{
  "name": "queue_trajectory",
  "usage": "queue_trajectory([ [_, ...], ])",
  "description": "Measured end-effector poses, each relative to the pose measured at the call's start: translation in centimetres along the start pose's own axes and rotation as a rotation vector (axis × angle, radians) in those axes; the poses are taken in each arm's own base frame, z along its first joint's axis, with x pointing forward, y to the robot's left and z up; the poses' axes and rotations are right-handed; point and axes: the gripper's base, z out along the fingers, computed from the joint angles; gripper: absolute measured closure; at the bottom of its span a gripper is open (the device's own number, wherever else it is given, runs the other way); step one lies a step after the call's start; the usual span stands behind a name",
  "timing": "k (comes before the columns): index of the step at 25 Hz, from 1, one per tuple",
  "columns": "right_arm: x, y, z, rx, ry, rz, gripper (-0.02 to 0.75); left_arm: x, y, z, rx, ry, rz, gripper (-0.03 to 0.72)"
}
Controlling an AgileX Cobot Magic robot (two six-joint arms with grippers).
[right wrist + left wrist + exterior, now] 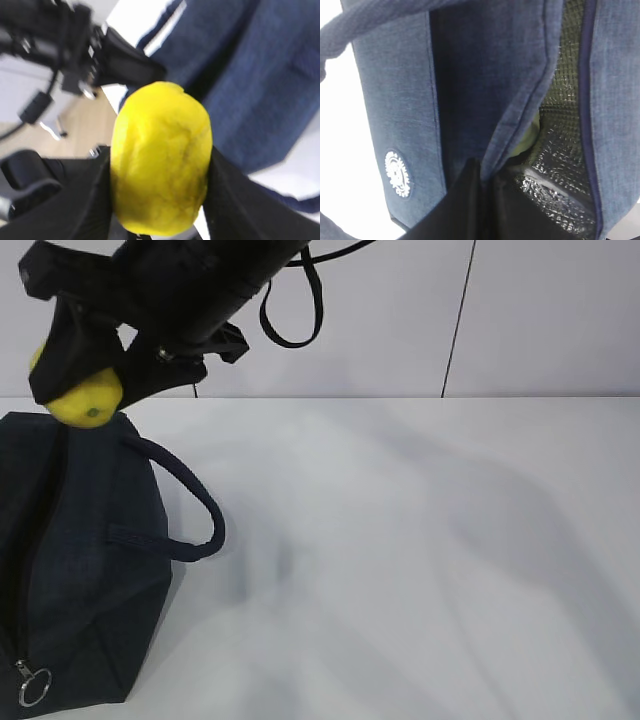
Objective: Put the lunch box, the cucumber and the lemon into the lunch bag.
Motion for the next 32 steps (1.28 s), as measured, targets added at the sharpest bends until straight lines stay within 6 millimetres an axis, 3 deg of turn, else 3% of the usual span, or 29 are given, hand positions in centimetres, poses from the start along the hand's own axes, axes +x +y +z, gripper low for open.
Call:
queue_trajectory([
  [4, -0.7, -0.3, 1.5, -0.095, -0.064, 0.081, 0.381, 0.0, 0.0, 0.0, 0.000, 0.000, 0.000, 0.681],
  [11, -0.5, -3.6, 7.2, -0.250, -0.045, 0.264, 0.381, 0.0, 0.0, 0.0, 0.000, 0.000, -0.001, 0.681],
  [17, -0.2, -5.3, 9.9, -0.275, -0.051, 0.308, 0.381, 0.0, 0.0, 0.0, 0.000, 0.000, -0.001, 0.681],
  [23, 0.3, -5.1, 11.3, -0.187, -0.057, 0.254, 0.381, 0.0, 0.0, 0.0, 0.000, 0.000, -0.001, 0.681],
  [32, 1.0, -6.5, 11.6, 0.000, -0.001, 0.245, 0.365, 0.0, 0.0, 0.0, 0.000, 0.000, -0.001, 0.681],
])
